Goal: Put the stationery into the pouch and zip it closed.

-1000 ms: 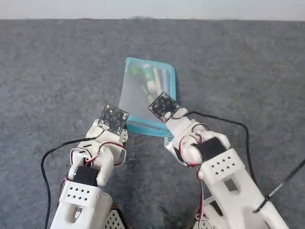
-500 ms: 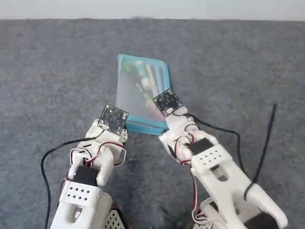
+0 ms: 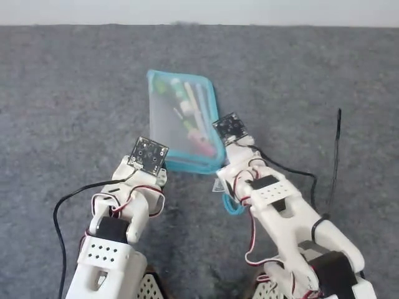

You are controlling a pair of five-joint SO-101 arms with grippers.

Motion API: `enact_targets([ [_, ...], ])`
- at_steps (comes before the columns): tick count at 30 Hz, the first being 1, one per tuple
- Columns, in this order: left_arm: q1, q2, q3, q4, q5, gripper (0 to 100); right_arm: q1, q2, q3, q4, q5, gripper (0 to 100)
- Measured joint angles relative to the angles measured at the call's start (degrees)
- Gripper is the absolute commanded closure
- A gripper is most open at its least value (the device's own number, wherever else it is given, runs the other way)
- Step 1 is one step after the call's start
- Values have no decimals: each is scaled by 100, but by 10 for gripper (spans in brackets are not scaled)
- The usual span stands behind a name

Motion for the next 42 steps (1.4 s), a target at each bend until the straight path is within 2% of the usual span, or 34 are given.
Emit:
enact_targets([
  [2, 0, 0, 0, 0, 18, 989, 62, 0, 0, 0, 0, 965],
  [4, 0, 0, 0, 0, 26, 989, 35, 18, 0, 9, 0, 992],
  [14, 0, 0, 0, 0, 0, 989, -141, 88, -53, 9, 0, 805],
  [19, 0, 0, 0, 0, 9, 989, -448, 88, -53, 9, 0, 800],
  [25, 0, 0, 0, 0, 9, 989, -378, 343, -158, -299, 0, 801],
  [27, 0, 0, 0, 0, 26, 989, -290, 659, -334, -422, 0, 830],
  [31, 9, 0, 0, 0, 35, 989, -132, 1336, -686, -475, 0, 998],
  [33, 9, 0, 0, 0, 35, 989, 9, 1354, -756, -457, 0, 971],
  [36, 9, 0, 0, 0, 35, 989, 158, 1169, -826, 79, 0, 993],
  [42, 9, 0, 0, 0, 44, 989, 220, -695, -967, 2382, 0, 992],
])
